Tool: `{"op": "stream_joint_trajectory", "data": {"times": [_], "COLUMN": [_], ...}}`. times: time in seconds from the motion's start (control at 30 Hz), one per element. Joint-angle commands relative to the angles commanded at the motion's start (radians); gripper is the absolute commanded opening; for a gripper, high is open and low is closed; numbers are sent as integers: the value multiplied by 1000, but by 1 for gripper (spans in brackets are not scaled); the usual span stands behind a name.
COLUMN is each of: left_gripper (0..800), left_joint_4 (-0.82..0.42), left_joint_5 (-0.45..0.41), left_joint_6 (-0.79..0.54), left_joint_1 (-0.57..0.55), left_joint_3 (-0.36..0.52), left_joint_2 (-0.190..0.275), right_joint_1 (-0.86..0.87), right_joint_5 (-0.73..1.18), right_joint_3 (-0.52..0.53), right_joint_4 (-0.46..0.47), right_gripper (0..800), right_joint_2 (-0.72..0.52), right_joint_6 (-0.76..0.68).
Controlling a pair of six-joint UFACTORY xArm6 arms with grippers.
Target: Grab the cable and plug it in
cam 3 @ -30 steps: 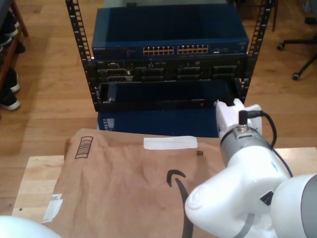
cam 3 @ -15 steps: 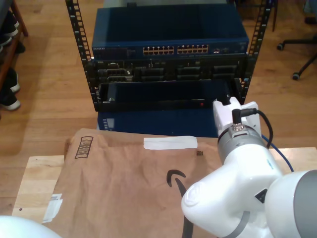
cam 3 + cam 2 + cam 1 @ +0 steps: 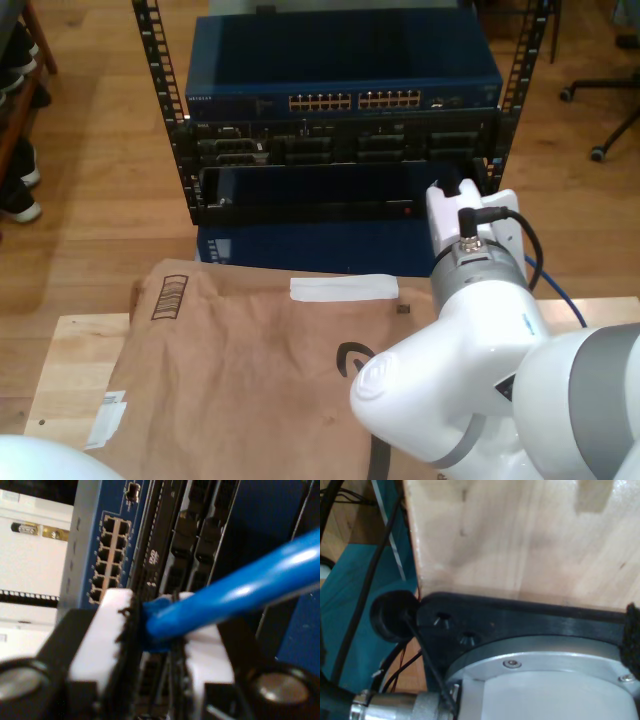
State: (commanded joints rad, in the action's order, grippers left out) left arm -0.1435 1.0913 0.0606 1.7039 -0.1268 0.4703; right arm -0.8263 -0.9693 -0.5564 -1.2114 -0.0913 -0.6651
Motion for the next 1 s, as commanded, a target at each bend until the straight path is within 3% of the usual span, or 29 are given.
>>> {"op": "stream_joint_trajectory", "data": {"times": [0.2,0.43,0.83,1.0], "left_gripper": [800,800,800,800], "left_joint_4": [0,0,0,0], "left_joint_5": [0,0,0,0], "left_joint_6": [0,0,0,0], "left_joint_1": [0,0,0,0], "left_joint_3": [0,0,0,0], "left_joint_2": [0,0,0,0], "right_joint_1": [-49,-51,-9,-2], "right_joint_5": [-3,0,2,-3], "right_joint_3": [71,80,25,-64], "right_joint_4": [3,8,63,95], "right_gripper": [6,0,0,0], "right_joint_2": [-34,-32,-2,64], "right_joint_6": [-44,-52,-129,-152]}}
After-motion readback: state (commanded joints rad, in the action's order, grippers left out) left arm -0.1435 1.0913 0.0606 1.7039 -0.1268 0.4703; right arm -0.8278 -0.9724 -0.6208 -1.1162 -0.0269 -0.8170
